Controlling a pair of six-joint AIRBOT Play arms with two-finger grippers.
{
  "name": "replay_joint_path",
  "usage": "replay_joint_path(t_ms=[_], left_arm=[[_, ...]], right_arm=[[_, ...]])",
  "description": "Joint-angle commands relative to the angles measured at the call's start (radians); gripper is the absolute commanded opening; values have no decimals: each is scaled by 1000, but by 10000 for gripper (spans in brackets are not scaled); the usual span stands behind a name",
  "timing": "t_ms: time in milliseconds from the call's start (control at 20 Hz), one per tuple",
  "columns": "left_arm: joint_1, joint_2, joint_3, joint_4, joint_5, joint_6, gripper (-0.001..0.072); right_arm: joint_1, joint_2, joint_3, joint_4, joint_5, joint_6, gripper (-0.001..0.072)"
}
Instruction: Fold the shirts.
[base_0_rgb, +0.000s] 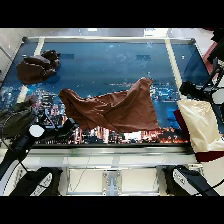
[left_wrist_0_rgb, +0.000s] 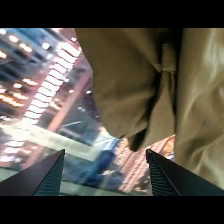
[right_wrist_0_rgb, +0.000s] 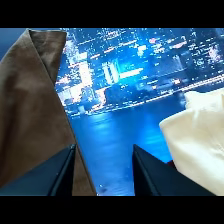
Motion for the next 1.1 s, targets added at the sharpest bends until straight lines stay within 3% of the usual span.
replay_joint_path(t_ms=[0, 150, 500, 650, 750, 850, 950, 1050], left_arm=[[1, -77, -5, -181, 51, 111, 582], [1, -129, -5, -239, 70, 161, 582], [0, -216, -5, -244, 121, 167, 572], [0, -248, -5, -282, 138, 198, 464], [0, -280, -5, -335, 144, 245, 460], [-2, -292, -5, -351, 152, 268, 282], [-20, -293, -5, -357, 196, 270, 50], [-42, -293, -4, -388, 222, 298, 15]], right_arm=[[-1, 10, -2, 28, -5, -4, 405], [-1, 10, -2, 35, -5, -3, 406], [1, 10, -2, 56, -3, -4, 405], [1, 10, -2, 60, -3, -4, 406], [1, 10, -2, 66, -3, -4, 405], [1, 10, -2, 74, -2, -4, 405], [1, 10, -2, 87, 20, -4, 406], [1, 10, -8, 76, 94, -5, 406]])
